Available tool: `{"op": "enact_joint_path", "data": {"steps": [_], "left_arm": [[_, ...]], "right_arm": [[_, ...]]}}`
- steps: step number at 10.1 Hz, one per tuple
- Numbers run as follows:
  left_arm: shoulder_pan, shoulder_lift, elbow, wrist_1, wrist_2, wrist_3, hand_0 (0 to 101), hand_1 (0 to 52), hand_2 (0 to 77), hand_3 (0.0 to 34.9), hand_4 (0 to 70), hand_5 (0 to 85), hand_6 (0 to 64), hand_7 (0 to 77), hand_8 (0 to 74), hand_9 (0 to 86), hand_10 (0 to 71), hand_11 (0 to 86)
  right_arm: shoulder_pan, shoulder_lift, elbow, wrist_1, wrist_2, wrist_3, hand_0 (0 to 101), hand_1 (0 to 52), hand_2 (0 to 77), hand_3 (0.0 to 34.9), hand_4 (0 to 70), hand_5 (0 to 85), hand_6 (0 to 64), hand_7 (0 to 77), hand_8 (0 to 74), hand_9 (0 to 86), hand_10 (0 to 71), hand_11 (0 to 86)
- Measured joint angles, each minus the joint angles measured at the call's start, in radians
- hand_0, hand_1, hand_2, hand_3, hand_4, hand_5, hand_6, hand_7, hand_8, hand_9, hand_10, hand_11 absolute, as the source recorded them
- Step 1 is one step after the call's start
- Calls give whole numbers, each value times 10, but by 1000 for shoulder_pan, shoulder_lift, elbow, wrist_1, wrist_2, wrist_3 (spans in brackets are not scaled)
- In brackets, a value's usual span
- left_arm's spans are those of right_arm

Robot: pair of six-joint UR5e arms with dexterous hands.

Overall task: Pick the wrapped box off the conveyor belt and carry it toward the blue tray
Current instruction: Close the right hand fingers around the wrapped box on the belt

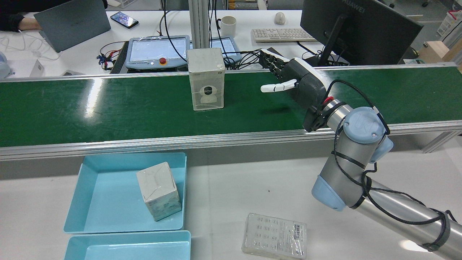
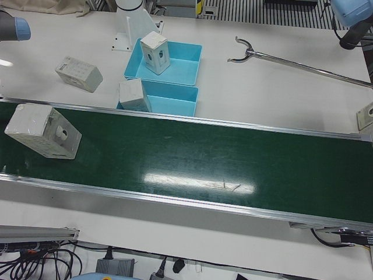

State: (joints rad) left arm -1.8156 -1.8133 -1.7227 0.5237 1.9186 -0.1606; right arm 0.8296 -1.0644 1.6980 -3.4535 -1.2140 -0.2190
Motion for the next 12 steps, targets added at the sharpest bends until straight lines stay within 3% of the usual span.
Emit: {"op": "enact_joint_path", "data": {"steps": [12], "left_arm": [[0,0,0,0,0,0,0,0,5,0,0,11,0,5,0,0,5,0]], "right_arm": [[-10,61,-67,5,1,-5,464,136,164,0,87,27,0,0,44,33,5,33]]}}
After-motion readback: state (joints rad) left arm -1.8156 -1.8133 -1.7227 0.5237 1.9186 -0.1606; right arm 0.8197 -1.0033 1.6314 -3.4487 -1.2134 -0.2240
